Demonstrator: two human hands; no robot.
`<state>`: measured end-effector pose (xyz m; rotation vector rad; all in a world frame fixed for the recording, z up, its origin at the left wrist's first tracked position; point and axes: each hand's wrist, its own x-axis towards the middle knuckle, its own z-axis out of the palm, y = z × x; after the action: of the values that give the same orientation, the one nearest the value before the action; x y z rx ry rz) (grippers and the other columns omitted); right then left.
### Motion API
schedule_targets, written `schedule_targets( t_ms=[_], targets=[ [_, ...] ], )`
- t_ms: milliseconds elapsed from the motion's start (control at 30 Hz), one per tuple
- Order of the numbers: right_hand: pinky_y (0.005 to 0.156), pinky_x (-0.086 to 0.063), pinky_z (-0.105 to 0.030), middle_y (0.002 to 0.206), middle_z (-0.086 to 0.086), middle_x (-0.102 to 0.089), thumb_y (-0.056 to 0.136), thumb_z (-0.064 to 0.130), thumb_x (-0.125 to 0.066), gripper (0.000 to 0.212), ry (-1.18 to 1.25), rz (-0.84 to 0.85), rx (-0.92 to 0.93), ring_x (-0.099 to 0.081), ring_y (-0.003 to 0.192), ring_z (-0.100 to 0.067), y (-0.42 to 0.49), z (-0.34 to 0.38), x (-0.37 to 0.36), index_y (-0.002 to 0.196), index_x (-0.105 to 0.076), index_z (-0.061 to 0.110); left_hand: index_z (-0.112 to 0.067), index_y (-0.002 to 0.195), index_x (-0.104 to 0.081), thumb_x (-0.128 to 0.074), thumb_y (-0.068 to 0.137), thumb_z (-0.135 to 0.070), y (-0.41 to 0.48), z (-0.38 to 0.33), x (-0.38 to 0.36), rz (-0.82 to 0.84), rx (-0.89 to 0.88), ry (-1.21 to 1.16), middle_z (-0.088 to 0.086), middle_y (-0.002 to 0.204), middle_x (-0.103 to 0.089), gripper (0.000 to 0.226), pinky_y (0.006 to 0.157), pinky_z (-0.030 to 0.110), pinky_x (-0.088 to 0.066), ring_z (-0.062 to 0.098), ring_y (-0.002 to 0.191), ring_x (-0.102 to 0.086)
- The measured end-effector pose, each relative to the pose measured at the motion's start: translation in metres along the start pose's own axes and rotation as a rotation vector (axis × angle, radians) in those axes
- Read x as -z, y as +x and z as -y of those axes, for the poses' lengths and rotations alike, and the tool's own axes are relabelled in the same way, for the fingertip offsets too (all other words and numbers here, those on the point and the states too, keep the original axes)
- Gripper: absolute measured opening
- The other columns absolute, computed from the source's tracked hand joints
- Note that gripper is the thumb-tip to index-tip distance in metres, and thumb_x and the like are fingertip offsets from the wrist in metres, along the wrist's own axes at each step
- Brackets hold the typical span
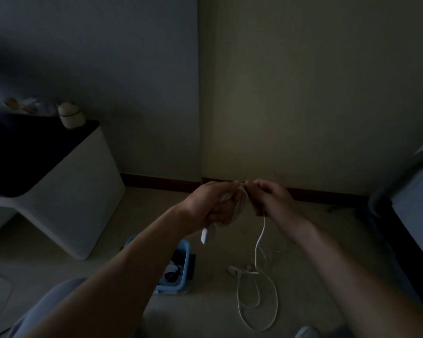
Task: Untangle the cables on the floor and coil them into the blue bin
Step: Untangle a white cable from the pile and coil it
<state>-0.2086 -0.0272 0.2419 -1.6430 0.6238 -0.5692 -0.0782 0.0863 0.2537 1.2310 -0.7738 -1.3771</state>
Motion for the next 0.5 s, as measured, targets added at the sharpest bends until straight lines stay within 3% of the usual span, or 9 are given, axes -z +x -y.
schedule_targets(
  t_ms=[200,300,500],
  targets=[
    [0.047,-0.03,-0.023,0.054,0.0,-0.046,0.099,0.015,-0.057,0.023,0.08,0.025,-0.05,-0.037,0.045,-0.01,0.002,-0.002,0.006,0.077,-0.056,0.008,-0.013,0.065,-0.054,-0.038,0.099,-0.037,-0.001,-0.004,0.004,-0.001,0.018,-0.133,-0.005,0.039,-0.025,0.045,0.045,0.026,-0.03,0.009,0.032,-0.021],
    [0.044,-0.033,-0.022,0.054,-0.001,-0.048,0.1,0.013,-0.055,0.023,0.074,0.028,-0.053,-0.039,0.044,-0.013,0.003,-0.004,0.007,0.078,-0.055,0.007,-0.013,0.065,-0.051,-0.041,0.092,-0.038,-0.002,-0.007,0.001,0.026,0.017,-0.312,-0.006,0.038,-0.025,0.038,0.042,0.023,-0.031,0.008,0.029,-0.02],
    [0.042,-0.038,-0.023,0.052,0.0,-0.057,0.1,0.002,-0.05,0.02,0.011,0.127,-0.092,-0.044,0.035,-0.015,0.001,-0.016,-0.003,0.088,-0.058,0.015,-0.014,0.074,-0.049,-0.042,0.093,-0.037,0.001,-0.008,0.007,-0.117,-0.19,-0.67,-0.005,0.049,-0.031,0.031,0.054,0.024,-0.037,0.009,0.04,-0.029]
  ],
)
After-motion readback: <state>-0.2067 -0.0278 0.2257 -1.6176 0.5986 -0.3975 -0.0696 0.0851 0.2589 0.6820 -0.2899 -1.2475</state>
